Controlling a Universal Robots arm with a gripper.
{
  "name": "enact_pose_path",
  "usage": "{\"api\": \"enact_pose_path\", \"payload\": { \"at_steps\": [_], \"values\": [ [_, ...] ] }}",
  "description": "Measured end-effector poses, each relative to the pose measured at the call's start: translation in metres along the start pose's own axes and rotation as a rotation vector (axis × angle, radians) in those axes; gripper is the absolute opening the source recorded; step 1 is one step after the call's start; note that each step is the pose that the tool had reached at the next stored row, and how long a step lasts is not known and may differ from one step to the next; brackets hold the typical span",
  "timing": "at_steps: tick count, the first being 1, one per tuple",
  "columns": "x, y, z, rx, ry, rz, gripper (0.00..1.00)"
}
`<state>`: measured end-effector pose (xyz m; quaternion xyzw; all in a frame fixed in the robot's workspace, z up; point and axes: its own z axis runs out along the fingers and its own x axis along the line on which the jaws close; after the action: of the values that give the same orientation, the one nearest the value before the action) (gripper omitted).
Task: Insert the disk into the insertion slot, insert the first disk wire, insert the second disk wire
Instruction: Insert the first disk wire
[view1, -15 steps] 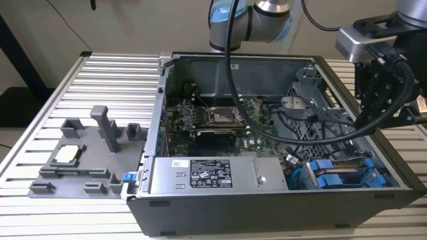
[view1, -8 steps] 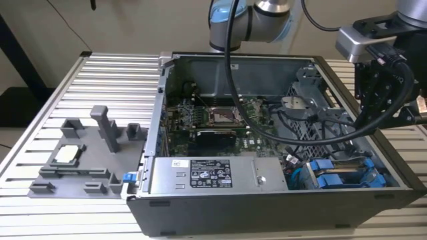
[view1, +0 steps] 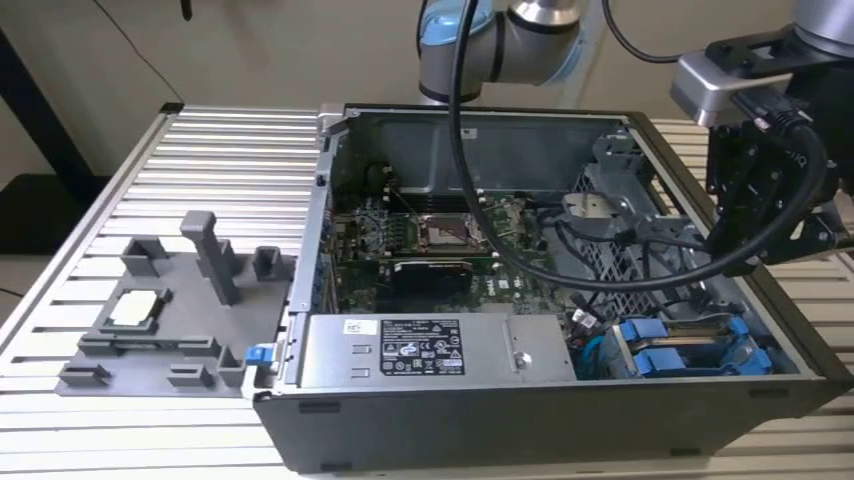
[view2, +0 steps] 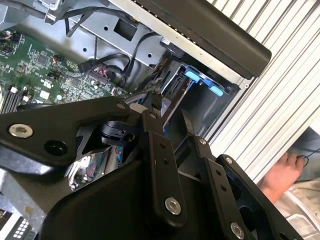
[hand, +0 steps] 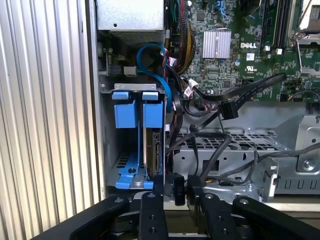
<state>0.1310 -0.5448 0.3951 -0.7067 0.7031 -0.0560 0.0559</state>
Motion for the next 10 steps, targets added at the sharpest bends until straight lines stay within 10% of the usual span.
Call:
{"api": "enact_pose_path", "payload": {
  "at_steps": [10],
  "values": [
    [-0.0001,0.0005,0.0026,0.0129,0.0012,0.000,0.33]
  ]
}}
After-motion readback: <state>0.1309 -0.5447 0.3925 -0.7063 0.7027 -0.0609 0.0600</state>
